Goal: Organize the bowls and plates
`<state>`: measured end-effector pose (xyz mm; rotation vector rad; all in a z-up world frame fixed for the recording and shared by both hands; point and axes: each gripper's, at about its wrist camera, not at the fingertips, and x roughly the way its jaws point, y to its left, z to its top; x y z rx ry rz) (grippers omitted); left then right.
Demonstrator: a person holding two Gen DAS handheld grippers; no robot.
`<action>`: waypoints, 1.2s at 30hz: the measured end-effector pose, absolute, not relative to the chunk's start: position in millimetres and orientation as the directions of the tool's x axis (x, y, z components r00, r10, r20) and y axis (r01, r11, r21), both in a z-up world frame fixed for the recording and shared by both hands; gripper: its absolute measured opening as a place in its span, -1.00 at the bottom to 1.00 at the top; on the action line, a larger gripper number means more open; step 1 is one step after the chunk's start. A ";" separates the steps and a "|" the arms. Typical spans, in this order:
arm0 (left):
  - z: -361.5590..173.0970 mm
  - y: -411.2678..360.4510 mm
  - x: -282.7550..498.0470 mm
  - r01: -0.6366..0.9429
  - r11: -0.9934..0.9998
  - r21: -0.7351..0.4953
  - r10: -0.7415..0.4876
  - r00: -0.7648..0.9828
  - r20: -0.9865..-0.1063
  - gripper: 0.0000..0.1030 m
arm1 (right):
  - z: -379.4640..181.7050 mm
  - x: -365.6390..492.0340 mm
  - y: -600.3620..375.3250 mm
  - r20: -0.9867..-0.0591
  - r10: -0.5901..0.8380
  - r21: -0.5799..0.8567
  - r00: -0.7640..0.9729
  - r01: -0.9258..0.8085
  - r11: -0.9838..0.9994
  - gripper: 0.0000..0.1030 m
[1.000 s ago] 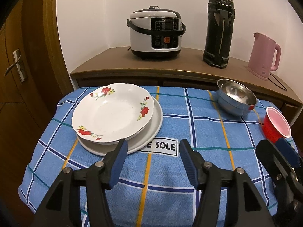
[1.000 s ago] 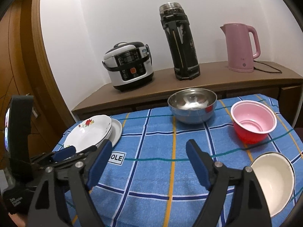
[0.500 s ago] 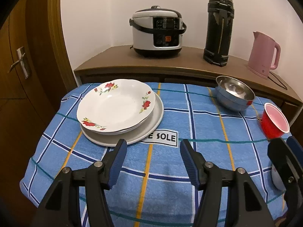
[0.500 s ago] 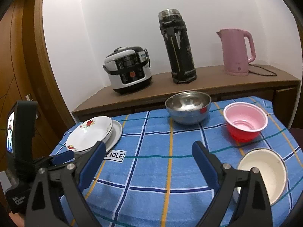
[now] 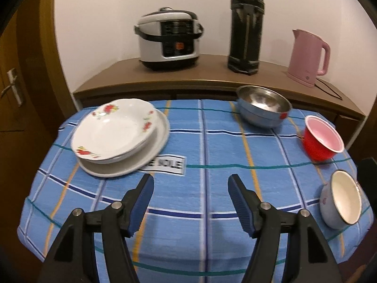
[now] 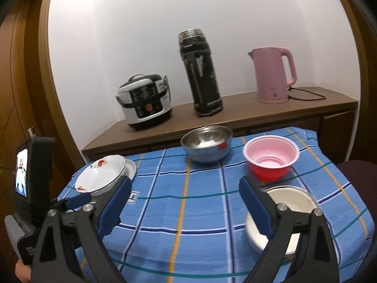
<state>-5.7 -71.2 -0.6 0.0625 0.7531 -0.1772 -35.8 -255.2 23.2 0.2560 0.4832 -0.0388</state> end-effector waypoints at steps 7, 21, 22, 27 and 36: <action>-0.3 -105.8 -4.3 0.256 0.967 0.007 -0.185 0.717 -0.673 0.43 | 28.2 -52.1 -314.8 -0.460 -0.092 0.215 0.883 0.211 0.954 0.83; -5.9 -164.3 12.0 0.387 0.922 0.008 -0.278 0.676 -0.682 0.42 | 22.0 -64.2 -422.4 -0.538 -0.190 0.245 0.821 0.368 0.897 0.19; -4.9 -167.0 14.2 0.394 0.919 0.000 -0.288 0.674 -0.680 0.42 | 19.3 -58.7 -425.5 -0.551 -0.175 0.251 0.816 0.362 0.898 0.08; 4.0 -186.9 31.7 0.445 0.892 -0.076 -0.370 0.625 -0.688 0.42 | 12.1 -36.6 -436.1 -0.580 -0.116 0.276 0.807 0.328 0.903 0.05; 5.8 -242.8 55.9 0.541 0.838 -0.065 -0.419 0.563 -0.713 0.42 | 3.4 4.2 -458.5 -0.636 0.015 0.373 0.771 0.291 0.881 0.00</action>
